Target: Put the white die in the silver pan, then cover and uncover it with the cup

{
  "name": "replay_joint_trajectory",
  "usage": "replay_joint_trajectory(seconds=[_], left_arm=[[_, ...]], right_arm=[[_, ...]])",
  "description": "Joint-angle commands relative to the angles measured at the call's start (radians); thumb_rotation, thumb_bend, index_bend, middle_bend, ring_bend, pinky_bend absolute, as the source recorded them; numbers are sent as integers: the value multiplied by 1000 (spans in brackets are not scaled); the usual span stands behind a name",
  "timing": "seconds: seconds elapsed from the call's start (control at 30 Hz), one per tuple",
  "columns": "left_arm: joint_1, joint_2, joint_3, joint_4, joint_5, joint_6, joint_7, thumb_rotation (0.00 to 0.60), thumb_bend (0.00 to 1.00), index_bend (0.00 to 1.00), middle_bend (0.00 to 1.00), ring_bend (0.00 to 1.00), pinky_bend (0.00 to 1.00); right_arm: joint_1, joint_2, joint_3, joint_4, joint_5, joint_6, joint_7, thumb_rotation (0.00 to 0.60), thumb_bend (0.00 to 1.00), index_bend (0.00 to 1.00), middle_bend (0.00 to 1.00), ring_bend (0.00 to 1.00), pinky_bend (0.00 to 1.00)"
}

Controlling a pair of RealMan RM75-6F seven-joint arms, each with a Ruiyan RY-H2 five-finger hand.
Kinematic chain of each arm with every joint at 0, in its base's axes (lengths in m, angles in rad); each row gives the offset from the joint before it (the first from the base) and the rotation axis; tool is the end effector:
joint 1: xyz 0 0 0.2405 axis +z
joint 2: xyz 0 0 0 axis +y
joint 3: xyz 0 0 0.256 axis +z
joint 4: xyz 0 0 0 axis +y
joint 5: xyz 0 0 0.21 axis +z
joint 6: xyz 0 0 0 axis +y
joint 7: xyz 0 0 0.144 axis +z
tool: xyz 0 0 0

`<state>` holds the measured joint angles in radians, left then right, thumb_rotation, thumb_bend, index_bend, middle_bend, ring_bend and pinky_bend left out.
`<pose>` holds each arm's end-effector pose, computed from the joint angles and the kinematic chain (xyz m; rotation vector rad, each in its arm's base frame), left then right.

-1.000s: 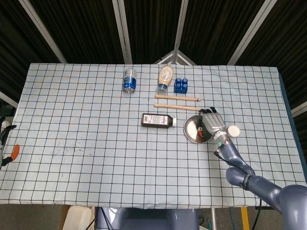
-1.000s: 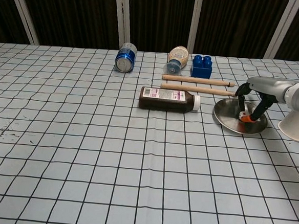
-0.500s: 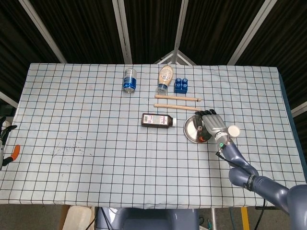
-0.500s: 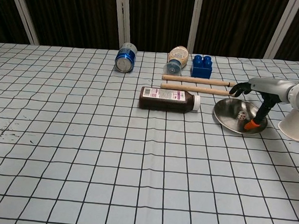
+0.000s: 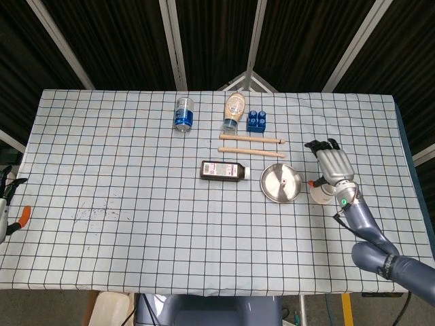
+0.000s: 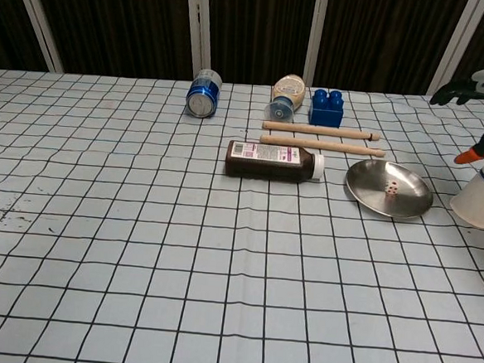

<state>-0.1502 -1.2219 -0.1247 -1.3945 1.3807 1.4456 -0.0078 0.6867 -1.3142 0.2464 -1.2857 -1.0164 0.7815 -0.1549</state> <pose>-0.3426 0.2203 0.1623 -1.2942 -0.8138 -0.8496 -0.2485 -0.4016 0.0941 1.6006 -1.0179 0.7305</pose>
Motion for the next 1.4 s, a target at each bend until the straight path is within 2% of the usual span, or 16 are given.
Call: replay_joint_trajectory(seconds=[0.03, 0.27, 0.53, 0.77, 1.1, 1.4], left_arm=[[-1, -2, 1, -1, -1, -4, 6, 600, 549, 208, 0, 0, 98], [-4, -8, 4, -3, 0, -9, 20, 600, 549, 209, 0, 0, 98], [-6, -8, 3, 0, -3, -12, 19, 600, 549, 210, 0, 0, 98], [-7, -8, 0, 6, -8, -15, 15, 600, 551, 210, 0, 0, 98], [-12, -16, -2, 14, -18, -28, 32, 600, 552, 215, 0, 0, 98], [-14, -20, -1, 14, -22, -32, 45, 600, 553, 219, 0, 0, 98]], right_arm=[[-56, 82, -18, -89, -3, 50, -7, 600, 87, 197, 163, 167, 0], [-119, 156, -63, -188, -32, 83, 13, 600, 88, 199, 177, 192, 0], [-129, 151, -88, -214, -63, 87, 18, 600, 88, 206, 188, 210, 0], [-110, 105, -83, -146, -51, 63, 33, 600, 94, 235, 216, 241, 0], [-87, 51, -85, -29, -33, 3, 65, 600, 171, 257, 297, 263, 0], [-96, 42, -92, 2, -54, 17, 84, 600, 247, 327, 343, 263, 0]])
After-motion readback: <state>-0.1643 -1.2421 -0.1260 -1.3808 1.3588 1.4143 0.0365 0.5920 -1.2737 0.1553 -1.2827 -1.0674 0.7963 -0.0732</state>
